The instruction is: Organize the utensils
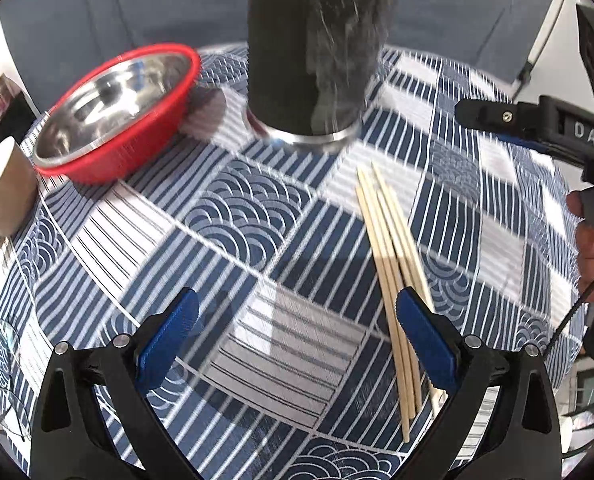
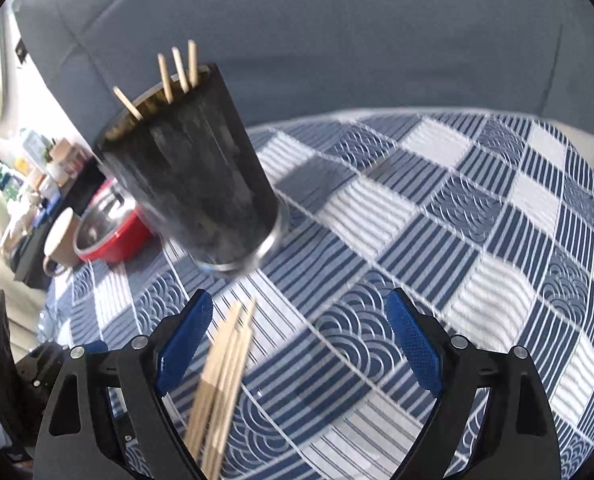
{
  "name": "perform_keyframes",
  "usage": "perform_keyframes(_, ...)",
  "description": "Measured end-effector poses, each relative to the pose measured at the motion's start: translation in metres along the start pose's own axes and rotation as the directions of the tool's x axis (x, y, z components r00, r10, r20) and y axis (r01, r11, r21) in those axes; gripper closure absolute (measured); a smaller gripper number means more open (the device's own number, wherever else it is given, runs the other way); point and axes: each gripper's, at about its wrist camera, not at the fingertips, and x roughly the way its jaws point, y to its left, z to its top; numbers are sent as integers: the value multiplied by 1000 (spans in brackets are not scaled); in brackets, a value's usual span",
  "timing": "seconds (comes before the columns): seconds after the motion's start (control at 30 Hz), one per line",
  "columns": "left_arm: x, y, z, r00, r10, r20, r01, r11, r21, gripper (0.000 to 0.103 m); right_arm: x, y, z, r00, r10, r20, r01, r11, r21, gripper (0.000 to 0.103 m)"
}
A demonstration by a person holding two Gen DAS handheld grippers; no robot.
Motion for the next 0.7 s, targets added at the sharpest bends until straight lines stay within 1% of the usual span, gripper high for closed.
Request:
perform_keyframes(0.1, 12, -5, -5, 998, 41, -47, -39, 999, 26, 6, 2, -7, -10, 1000, -8, -26, 8, 1000, 13, 18)
perform_keyframes(0.2, 19, -8, -7, 996, 44, -80, -42, 999, 35, 6, 3, -14, -20, 999, -19, -47, 20, 1000, 21, 18)
perform_keyframes(0.33, 22, -10, -7, 995, 41, -92, -39, 999, 29, 6, 2, -22, -33, 997, -32, -70, 35, 999, 36, 18)
perform_keyframes(0.5, 27, -16, -2, 991, 85, -100, -82, 996, 40, 6, 5, -28, -45, 994, -37, -102, 44, 997, 59, 18)
perform_keyframes(0.6, 27, -14, 1, 991, 79, -106, -78, 997, 22, 6, 6, -28, -49, 993, -37, -113, 45, 997, 61, 18)
perform_keyframes(0.7, 25, -13, 2, 993, 47, -109, -47, 999, -2, 6, 6, -26, -53, 992, -37, -120, 43, 998, 53, 18)
